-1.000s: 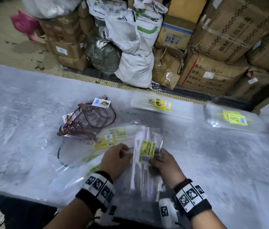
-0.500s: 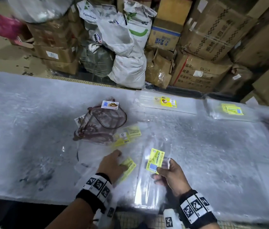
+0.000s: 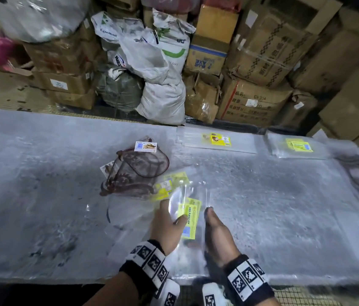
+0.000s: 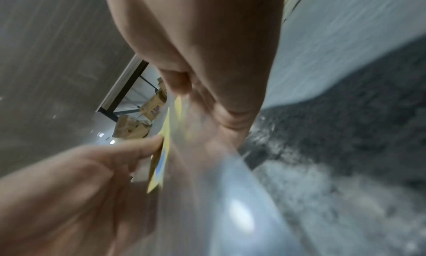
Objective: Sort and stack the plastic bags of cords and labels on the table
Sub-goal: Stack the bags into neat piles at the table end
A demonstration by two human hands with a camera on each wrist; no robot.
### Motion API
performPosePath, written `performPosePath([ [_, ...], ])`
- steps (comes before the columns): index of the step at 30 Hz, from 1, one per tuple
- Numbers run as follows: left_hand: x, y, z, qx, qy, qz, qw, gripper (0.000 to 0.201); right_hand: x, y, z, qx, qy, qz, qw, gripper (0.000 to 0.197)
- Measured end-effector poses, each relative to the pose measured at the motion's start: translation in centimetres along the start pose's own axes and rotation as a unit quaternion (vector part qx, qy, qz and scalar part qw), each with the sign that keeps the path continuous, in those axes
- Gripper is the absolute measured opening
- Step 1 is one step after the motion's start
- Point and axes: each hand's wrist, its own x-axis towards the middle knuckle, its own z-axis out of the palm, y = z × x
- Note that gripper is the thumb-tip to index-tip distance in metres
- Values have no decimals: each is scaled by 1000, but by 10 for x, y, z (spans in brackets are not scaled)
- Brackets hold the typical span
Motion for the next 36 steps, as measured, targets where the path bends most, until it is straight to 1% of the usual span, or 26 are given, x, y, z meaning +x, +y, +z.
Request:
performPosePath([
  [1, -2, 2, 3, -7, 3, -14, 1000, 56, 0, 1, 1, -43, -6, -10, 999, 34],
  [3, -4, 6, 7, -17, 10, -45, 999, 50, -1, 2, 3, -99, 0, -43, 994, 16],
  [4, -5, 7, 9, -34, 9, -53, 998, 49, 0, 2, 2, -107, 8, -50, 993, 14],
  [5, -4, 6, 11, -54, 2, -55, 997, 50, 0, 1, -1, -103, 20, -54, 993, 21],
  [7, -4, 5, 13, -78, -37, -61, 994, 58, 0, -5, -8, -67, 40, -64, 995, 36],
  [8, -4, 4, 13, -90, -63, -68, 992, 60, 1, -8, -12, -49, 43, -63, 996, 37],
  [9, -3, 1, 15, -91, -89, -68, 989, 57, 2, -11, -16, -34, 48, -62, 996, 35],
  [11, -3, 0, 17, -67, -134, -46, 988, 39, 4, -14, -22, -32, 60, -54, 996, 26],
  [12, -2, -4, 20, -58, -147, -46, 986, 38, 5, -14, -24, -32, 61, -46, 997, 25],
  [14, 0, -2, 26, -52, -160, -48, 984, 38, 5, -15, -28, -20, 52, -29, 998, 31],
  [16, -4, 13, 25, -65, -161, -23, 985, 29, 4, -17, -34, -21, 54, -35, 998, 39],
  [17, -4, 17, 27, -76, -177, -25, 981, 31, 6, -17, -38, -23, 61, -42, 997, 41],
  [19, -7, 22, 30, -53, -214, -24, 975, 43, 11, -18, -45, -13, 82, -51, 995, 43],
  [20, -7, 20, 32, -57, -235, -33, 970, 47, 11, -20, -48, -2, 90, -51, 995, 43],
  [22, -1, 16, 33, -65, -254, -48, 964, 52, 12, -27, -54, 21, 94, -42, 994, 40],
  [23, 2, 18, 33, -56, -257, -49, 964, 50, 13, -32, -57, 31, 93, -43, 994, 38],
  [25, 12, 25, 35, -17, -272, -26, 962, 48, 17, -45, -66, 60, 90, -59, 992, 35],
  [28, 27, 47, 37, 12, -317, -22, 948, 46, 29, -76, -91, 113, 97, -82, 985, 32],
  [30, 42, 56, 43, 25, -335, -29, 942, 44, 37, -102, -112, 103, 117, -98, 983, 28],
  [31, 51, 60, 47, 18, -328, -36, 944, 44, 40, -114, -122, 80, 128, -105, 983, 29],
  [33, 67, 73, 55, -25, -272, -51, 960, 45, 48, -135, -140, 23, 138, -114, 984, 29],
  [35, 87, 82, 70, -111, -203, -77, 970, 48, 59, -152, -162, 4, 141, -121, 983, 27],
  [36, 95, 87, 79, -160, -176, -104, 966, 43, 65, -159, -173, 17, 146, -120, 982, 26],
])
